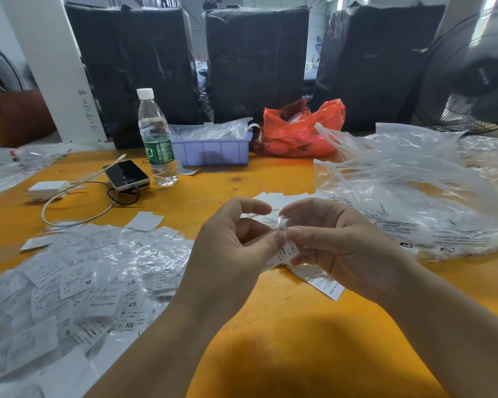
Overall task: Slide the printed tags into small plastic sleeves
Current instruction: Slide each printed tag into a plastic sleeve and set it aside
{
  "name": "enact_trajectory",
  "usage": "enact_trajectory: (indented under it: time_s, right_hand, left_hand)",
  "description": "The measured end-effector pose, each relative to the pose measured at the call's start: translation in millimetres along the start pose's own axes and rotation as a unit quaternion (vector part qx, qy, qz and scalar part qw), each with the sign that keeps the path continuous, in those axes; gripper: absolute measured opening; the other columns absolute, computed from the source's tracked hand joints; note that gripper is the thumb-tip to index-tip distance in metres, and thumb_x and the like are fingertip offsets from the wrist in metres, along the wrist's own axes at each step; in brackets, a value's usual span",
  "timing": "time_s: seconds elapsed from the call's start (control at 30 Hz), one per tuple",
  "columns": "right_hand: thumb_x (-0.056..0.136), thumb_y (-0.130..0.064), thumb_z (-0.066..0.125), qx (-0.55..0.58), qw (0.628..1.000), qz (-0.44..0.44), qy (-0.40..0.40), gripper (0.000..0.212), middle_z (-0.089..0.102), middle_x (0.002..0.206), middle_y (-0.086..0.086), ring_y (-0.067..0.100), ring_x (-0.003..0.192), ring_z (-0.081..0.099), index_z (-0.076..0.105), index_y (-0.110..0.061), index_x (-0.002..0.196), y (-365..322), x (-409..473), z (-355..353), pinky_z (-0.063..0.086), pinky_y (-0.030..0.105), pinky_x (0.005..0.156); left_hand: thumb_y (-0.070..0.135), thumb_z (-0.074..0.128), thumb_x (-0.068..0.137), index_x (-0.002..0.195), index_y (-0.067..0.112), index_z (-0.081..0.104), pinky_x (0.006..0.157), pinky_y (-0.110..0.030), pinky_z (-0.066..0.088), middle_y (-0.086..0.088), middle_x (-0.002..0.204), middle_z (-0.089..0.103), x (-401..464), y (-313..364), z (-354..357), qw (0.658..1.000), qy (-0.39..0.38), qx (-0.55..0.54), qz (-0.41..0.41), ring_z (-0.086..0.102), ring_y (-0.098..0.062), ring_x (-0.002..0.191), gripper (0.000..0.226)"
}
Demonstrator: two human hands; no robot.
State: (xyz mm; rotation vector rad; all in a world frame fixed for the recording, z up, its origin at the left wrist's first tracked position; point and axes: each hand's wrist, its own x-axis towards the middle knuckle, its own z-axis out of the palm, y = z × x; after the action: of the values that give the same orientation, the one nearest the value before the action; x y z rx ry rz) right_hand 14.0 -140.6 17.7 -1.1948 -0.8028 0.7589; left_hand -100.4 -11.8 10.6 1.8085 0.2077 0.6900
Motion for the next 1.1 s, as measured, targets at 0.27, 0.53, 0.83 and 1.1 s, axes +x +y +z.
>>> enact_trajectory:
  time_s: [0.27,0.53,0.83,1.1]
  right_hand:
    - [0.067,-0.008,0.073,-0.022,1.000,0.004,0.000,0.037,0.067,0.090,0.020,0.021,0.066,0.067,0.066,-0.001,0.103,1.9,-0.9,-0.6,0.056,0.025,0.059]
    - [0.066,-0.005,0.072,-0.039,0.999,0.002,0.033,0.038,0.067,0.073,0.005,0.017,0.058,0.062,0.064,-0.001,0.103,0.2,-0.2,-2.9,0.055,0.024,0.058]
    - [0.073,0.004,0.073,-0.119,0.991,0.031,0.043,0.030,0.069,0.078,0.012,0.020,0.065,0.063,0.065,-0.001,0.102,-2.6,-1.2,-4.9,0.054,0.024,0.059]
    - [0.077,0.014,0.069,-0.160,0.986,0.040,0.039,0.027,0.067,0.089,0.016,0.024,0.077,0.064,0.066,0.000,0.099,1.3,0.2,-1.9,0.052,0.026,0.060]
  left_hand:
    - [0.022,0.079,0.076,0.094,0.022,0.064,0.052,-0.015,0.049,0.008,0.075,0.072,2.8,-2.9,-0.2,0.998,0.036,-0.040,-0.020,0.068,-0.004,0.066,0.024]
    - [0.029,0.067,0.088,0.089,0.021,0.069,0.054,-0.023,0.054,0.005,0.074,0.071,5.8,-6.8,-2.5,0.994,0.032,-0.051,-0.086,0.063,-0.005,0.062,0.009]
    - [0.018,0.058,0.096,0.086,0.014,0.072,0.049,-0.016,0.044,0.002,0.067,0.068,8.2,-8.5,-10.3,0.994,-0.047,0.058,-0.083,0.057,-0.002,0.053,0.017]
    - [0.021,0.062,0.093,0.086,0.023,0.074,0.049,-0.011,0.041,0.012,0.058,0.061,8.0,-10.8,-14.4,0.988,-0.081,0.122,-0.046,0.053,-0.002,0.051,0.014]
